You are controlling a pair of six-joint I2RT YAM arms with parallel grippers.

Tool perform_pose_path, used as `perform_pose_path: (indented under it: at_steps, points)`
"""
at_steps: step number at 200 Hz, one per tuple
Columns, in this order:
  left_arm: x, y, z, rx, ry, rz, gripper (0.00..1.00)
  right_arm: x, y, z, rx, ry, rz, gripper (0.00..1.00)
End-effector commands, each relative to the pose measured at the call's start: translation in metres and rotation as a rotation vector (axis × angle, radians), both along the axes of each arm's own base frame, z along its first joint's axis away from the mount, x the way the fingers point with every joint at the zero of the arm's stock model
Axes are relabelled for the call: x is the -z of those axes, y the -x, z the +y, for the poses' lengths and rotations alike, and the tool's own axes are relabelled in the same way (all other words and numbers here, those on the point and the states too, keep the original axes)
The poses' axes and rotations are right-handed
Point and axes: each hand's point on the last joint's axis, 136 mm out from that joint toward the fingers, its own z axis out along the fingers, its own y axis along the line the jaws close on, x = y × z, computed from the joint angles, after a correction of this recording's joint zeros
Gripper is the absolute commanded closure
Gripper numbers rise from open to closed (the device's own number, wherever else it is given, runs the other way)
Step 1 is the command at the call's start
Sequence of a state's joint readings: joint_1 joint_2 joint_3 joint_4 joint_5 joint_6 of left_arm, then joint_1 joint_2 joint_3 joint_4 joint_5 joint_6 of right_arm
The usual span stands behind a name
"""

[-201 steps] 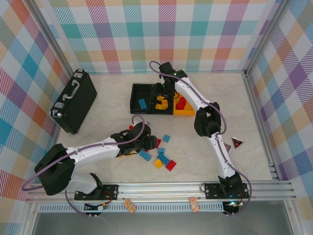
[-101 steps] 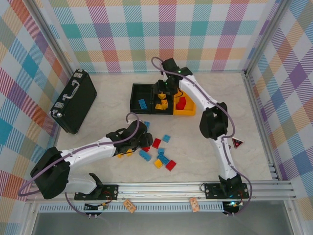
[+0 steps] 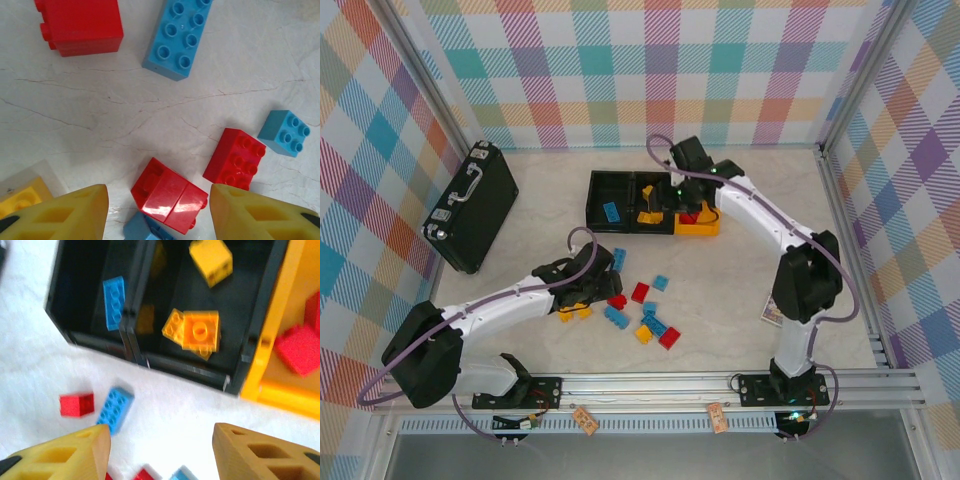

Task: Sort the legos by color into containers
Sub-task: Pick up the lego from the center of the table.

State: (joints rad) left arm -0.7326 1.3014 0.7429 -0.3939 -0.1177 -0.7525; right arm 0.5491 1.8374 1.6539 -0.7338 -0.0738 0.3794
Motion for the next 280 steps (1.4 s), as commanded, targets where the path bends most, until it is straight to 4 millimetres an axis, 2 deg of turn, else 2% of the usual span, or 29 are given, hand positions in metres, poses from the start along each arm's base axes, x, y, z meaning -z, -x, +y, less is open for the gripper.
perform_pose_path:
  at_steps: [1,38,74,124,160,207,243,280]
  points:
    - [-0.005,-0.005,0.002,-0.019,-0.006,0.007,0.44,0.007,0.024,0.000,-0.025,-0.011,0.004,0.41]
    - [0.000,-0.007,0.002,-0.017,-0.006,0.020,0.44,0.058,0.057,-0.009,-0.044,0.071,0.101,0.40]
    - [0.002,-0.015,-0.004,0.008,-0.030,0.029,0.44,0.080,0.081,-0.015,-0.031,0.045,0.153,0.40]
    - [0.000,-0.051,-0.015,0.056,-0.117,0.013,0.44,0.087,0.114,-0.028,-0.020,-0.009,0.186,0.40]
    - [0.006,-0.079,-0.018,0.075,-0.171,0.019,0.43,0.088,0.137,-0.040,0.004,-0.042,0.195,0.40]
    - [0.020,-0.111,-0.021,0.104,-0.229,0.038,0.43,0.088,0.153,-0.050,0.028,-0.064,0.198,0.40]
    - [0.037,-0.120,-0.024,0.131,-0.278,0.068,0.44,0.083,0.156,-0.054,0.038,-0.071,0.186,0.40]
    - [0.052,-0.117,-0.022,0.137,-0.296,0.107,0.51,0.081,0.155,-0.053,0.036,-0.075,0.179,0.40]
